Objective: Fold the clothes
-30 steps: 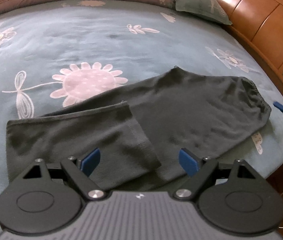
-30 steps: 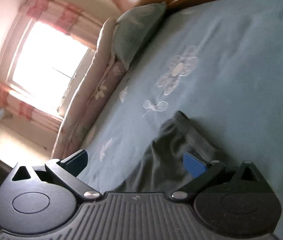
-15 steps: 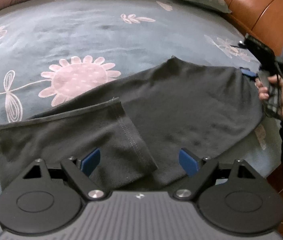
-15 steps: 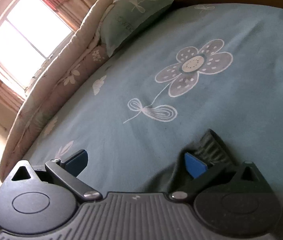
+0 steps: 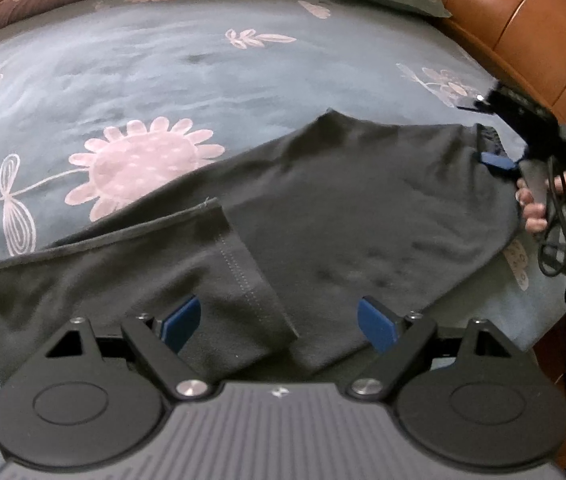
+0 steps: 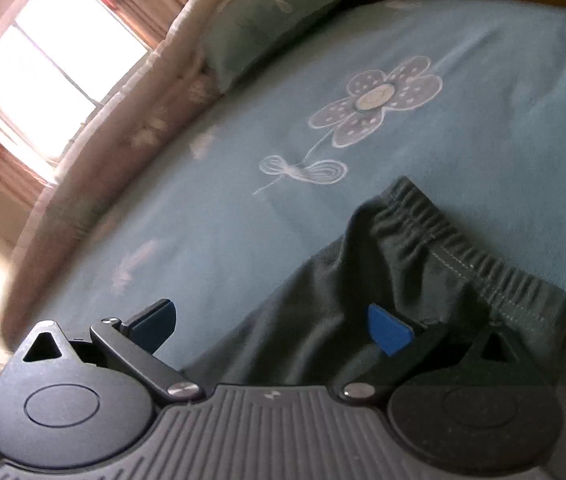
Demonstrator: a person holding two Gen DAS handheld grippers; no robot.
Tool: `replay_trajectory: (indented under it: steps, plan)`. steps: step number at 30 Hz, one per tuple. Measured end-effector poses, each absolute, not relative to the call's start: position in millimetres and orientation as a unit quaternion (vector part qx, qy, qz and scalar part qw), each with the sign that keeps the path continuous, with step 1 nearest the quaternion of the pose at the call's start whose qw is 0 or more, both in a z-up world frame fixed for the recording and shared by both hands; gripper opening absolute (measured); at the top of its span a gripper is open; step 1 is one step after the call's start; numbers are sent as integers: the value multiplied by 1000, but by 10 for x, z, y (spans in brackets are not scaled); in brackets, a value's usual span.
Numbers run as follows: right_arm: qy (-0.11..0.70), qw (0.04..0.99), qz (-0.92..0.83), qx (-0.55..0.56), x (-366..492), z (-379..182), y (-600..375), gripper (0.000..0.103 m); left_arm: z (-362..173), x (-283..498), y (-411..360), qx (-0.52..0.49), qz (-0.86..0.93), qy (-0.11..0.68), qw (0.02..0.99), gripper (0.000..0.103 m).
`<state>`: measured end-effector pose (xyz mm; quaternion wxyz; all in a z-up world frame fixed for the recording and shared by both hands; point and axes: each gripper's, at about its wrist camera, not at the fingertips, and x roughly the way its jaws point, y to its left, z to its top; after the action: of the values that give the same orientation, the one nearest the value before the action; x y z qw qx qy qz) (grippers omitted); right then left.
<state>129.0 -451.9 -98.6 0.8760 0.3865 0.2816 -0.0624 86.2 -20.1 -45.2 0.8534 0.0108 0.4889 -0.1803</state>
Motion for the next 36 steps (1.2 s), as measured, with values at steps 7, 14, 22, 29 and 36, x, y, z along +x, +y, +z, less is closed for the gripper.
replay_trajectory:
  steps: [7,14,22,29,36]
  plan:
    - [246,848,9,469,679,-852,-5026,103,-439,876,-132,-9,-182,479,859,86]
    - [253,848,-38,464,554,-755,-5087,103,-463,840,-92,-17,-187,478,858,86]
    - [306,867,4,393,1310,-725,-4598,103,-405,831,13,-24,-175,471,864,86]
    - [300,851,7,432,892,-672,-4975,103,-422,880,109,-37,-172,469,865,86]
    - [282,811,-31,512,136,-794,-5371,103,-427,838,16,-40,-195,467,862,86]
